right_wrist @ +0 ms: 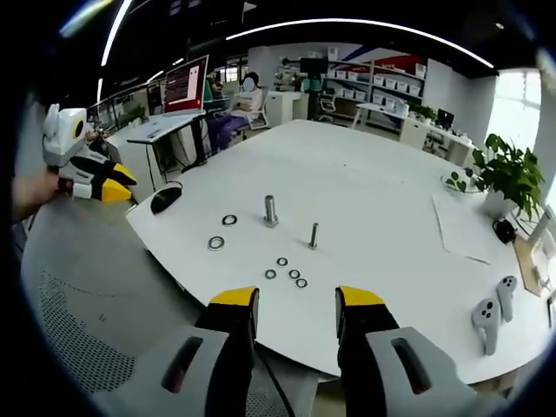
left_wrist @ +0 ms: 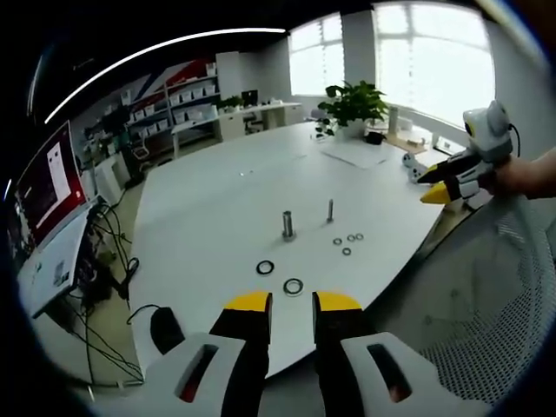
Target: Place the washer onto the threaded stud by aligning its center hole with the stud, sliding it down to the base, and recovering from edge contact or off-axis alignment until the washer reaches the visible bottom stop.
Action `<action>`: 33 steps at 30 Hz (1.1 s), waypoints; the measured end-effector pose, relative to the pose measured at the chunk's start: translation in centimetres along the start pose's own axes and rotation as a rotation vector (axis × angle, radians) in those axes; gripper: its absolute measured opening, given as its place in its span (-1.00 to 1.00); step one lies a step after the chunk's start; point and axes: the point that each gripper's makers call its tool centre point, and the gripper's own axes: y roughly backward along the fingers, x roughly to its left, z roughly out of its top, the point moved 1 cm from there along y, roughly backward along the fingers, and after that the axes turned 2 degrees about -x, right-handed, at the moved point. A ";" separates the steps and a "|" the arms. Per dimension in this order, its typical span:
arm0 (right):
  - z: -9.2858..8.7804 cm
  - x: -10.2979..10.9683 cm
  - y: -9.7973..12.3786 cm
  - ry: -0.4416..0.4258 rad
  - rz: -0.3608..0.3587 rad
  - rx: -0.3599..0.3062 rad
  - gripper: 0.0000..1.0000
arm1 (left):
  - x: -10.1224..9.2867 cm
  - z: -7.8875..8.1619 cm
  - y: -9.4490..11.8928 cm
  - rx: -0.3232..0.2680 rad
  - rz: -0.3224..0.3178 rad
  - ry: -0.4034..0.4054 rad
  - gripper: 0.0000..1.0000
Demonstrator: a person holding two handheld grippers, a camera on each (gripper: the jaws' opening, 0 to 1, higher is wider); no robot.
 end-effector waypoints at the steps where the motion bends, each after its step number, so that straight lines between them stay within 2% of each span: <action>1: 0.0 0.1 0.0 0.003 0.001 0.001 -0.25 | 0.0 0.0 0.0 0.000 0.001 0.003 -0.67; 33: -0.2 0.0 0.0 -0.021 0.010 0.007 -0.25 | -0.2 -0.4 -0.2 0.024 0.004 -0.009 -0.67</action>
